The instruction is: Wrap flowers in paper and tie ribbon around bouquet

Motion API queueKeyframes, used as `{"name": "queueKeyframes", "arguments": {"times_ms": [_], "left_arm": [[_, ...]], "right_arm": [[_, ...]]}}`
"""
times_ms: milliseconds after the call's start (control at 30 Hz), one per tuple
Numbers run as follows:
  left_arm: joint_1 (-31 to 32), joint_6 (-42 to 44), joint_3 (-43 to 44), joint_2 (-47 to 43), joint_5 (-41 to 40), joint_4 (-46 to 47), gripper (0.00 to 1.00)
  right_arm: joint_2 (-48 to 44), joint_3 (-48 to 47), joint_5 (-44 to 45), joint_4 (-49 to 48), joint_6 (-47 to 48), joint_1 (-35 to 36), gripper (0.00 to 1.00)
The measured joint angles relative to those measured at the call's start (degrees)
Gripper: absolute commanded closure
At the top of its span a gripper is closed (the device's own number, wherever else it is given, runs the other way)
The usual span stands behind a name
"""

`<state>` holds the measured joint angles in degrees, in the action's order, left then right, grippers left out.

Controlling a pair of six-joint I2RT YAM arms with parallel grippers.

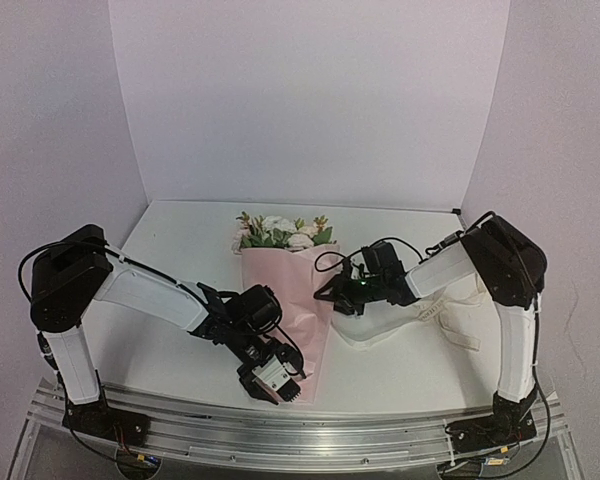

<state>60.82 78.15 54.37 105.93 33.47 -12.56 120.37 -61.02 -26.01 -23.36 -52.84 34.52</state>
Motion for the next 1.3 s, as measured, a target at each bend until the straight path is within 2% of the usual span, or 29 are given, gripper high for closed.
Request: {"name": "queueKeyframes", "arguments": {"times_ms": [300, 367, 400, 467, 500, 767, 1000, 1167, 1300], "left_arm": [[0.0, 0.0, 0.0, 0.0, 0.0, 0.0, 0.20], [0.0, 0.0, 0.0, 0.0, 0.0, 0.0, 0.20], [0.0, 0.0, 0.0, 0.0, 0.0, 0.0, 0.20], [0.0, 0.0, 0.0, 0.0, 0.0, 0.0, 0.20], [0.0, 0.0, 0.0, 0.0, 0.0, 0.0, 0.20], [0.0, -1.9, 2.7, 0.9, -0.6, -4.0, 0.17], [-3.6, -1.6, 7.2, 1.1, -1.1, -19.6, 0.18], [-5.6, -2.2, 14.9, 1.1, 1.3, -29.8, 0.20], [-5.7, -7.4, 23.5, 1.8, 5.5, -31.6, 0.23]], "right_arm": [[1.5, 0.5, -2.7, -4.8, -3.1, -0.1, 0.56], [1.8, 0.8, -3.2, -6.4, -3.9, -0.1, 0.66], [2.0, 0.9, -3.4, -6.9, -4.2, -0.1, 0.79], [2.7, 0.9, -3.8, -7.7, -4.5, -0.1, 0.96], [3.0, 0.9, -3.8, -7.7, -4.6, -0.1, 0.99], [3.6, -1.5, -4.2, -5.5, -7.4, -0.2, 1.00], [0.5, -4.0, -1.6, 3.8, -9.4, -0.5, 1.00], [-2.8, -5.7, 0.5, 10.0, -10.3, -2.2, 1.00], [-2.9, -8.9, 1.9, 14.9, -10.4, -3.2, 1.00]]}}
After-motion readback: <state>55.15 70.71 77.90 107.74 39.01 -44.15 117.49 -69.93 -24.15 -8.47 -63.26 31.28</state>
